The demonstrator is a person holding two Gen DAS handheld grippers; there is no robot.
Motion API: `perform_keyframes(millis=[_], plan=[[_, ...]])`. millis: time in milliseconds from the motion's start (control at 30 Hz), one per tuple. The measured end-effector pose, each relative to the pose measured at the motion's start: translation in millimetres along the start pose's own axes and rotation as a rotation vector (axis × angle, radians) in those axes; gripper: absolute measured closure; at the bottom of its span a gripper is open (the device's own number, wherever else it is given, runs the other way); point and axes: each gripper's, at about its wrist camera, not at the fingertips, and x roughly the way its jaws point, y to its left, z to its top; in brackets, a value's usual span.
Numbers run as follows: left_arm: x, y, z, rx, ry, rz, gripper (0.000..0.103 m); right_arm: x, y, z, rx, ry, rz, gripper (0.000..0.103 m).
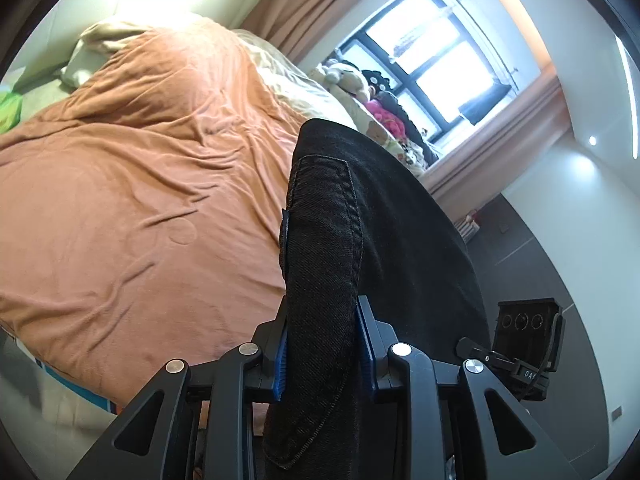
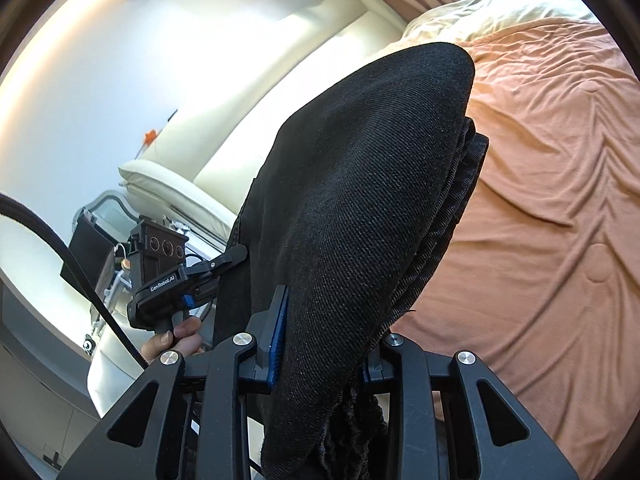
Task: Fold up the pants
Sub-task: 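Lift the folded pants stack off the duvet with both tools, then carry the held black pants stack with both tools toward the bed headboard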
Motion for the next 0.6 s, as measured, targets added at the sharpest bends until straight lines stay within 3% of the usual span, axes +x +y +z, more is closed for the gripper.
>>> perform_keyframes(millis=[600], plan=[[-12, 152, 6, -0.182, -0.034, 0.063, 0.073, 154, -16, 24, 0.033, 0.151, 0.022, 0.077]])
